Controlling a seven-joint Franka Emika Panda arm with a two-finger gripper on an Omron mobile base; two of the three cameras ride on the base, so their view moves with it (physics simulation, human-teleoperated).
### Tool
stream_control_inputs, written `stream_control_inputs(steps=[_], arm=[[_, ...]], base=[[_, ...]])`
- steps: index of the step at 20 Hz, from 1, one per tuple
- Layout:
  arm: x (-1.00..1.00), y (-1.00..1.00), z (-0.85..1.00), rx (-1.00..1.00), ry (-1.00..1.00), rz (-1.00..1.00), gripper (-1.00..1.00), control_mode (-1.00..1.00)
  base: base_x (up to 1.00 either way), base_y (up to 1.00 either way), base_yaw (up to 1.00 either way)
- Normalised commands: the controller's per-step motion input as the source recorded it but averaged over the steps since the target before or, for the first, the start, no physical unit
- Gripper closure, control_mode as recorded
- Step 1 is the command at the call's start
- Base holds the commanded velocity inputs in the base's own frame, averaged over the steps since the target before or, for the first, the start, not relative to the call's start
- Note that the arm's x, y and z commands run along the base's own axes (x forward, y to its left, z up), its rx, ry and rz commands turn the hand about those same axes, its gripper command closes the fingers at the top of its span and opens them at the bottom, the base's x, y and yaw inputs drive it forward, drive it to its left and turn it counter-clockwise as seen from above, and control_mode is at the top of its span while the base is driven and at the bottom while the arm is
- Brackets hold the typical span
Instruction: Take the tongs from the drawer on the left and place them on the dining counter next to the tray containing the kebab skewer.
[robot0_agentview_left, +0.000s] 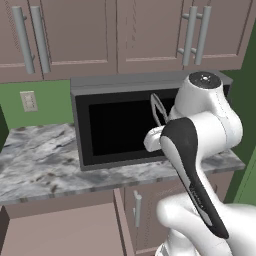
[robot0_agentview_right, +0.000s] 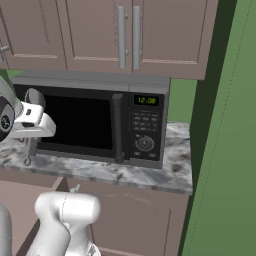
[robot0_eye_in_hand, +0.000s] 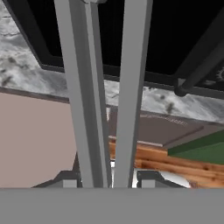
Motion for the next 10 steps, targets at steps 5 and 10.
stream_control_inputs(steps=[5,10], arm=[[0.08,-0.40,0.14,0.00,-0.27,-0.03,1.00,-1.00],[0.02,-0.37,0.11,0.00,-0.19,0.00,1.00,-1.00]], base=[[0.00,0.00,0.00],[0.00,0.00,0.00]])
